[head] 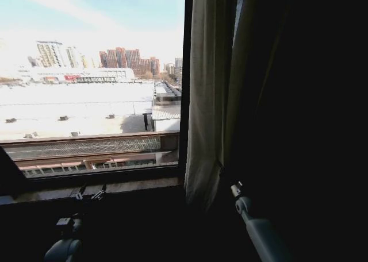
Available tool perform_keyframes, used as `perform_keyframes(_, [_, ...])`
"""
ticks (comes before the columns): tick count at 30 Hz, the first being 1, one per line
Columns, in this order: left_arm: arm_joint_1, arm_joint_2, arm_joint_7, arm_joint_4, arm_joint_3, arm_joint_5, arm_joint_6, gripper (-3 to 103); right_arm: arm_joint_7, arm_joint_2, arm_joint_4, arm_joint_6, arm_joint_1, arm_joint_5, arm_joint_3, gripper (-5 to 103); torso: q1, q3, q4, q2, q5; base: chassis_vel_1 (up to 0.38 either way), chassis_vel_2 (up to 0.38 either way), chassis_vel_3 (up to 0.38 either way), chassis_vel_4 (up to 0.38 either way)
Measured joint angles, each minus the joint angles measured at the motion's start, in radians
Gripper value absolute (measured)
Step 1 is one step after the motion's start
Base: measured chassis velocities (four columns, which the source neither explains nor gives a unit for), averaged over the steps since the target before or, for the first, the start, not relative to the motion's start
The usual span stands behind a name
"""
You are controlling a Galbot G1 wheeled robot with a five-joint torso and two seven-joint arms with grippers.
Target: Open the curtains by pulling them apart, changing their state from closed to fully open.
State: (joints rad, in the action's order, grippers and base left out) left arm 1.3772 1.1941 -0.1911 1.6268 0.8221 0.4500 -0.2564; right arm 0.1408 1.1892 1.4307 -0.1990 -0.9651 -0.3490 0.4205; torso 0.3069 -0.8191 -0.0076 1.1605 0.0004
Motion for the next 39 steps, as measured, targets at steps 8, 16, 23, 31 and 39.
perform_keyframes(8, [0.0, 0.0, 0.0, 0.0, 0.0, 0.0, 0.0, 99, 0.015, -0.001, -0.008, -0.009, -0.006, 0.034, 0.004, 0, 0.0, 0.0, 0.0004, 0.0, -0.0005, -0.075, -0.083, 0.093, 0.042])
perform_keyframes(16, [0.0, 0.0, 0.001, 0.0, 0.001, 0.0, 0.0, 99, -0.094, -0.025, -0.071, 0.013, 0.03, 0.082, 0.049, 0, 0.0, 0.0, 0.0003, 0.0, -0.0006, 0.031, 0.047, -0.02, -0.035])
perform_keyframes(23, [0.0, 0.0, 0.001, 0.0, 0.0, 0.0, 0.0, 99, -0.204, -0.06, -0.11, 0.033, 0.045, 0.145, 0.101, 0, 0.0, 0.0, -0.0003, 0.0, -0.0001, 0.0, 0.0, 0.0, 0.0])
perform_keyframes(31, [0.0, 0.0, 0.001, 0.0, 0.0, 0.0, 0.0, 99, -0.304, -0.077, -0.107, 0.075, 0.044, 0.181, 0.129, 0, 0.0, 0.0, 0.0002, 0.0, -0.0004, 0.0, 0.0, 0.0, 0.0])
perform_keyframes(39, [0.0, 0.0, 0.0, 0.0, 0.0, 0.0, 0.0, 99, -0.307, -0.076, -0.072, 0.079, 0.017, 0.176, 0.131, 0, 0.0, 0.0, 0.0, 0.0, -0.0005, 0.0, 0.0, 0.0, 0.0])
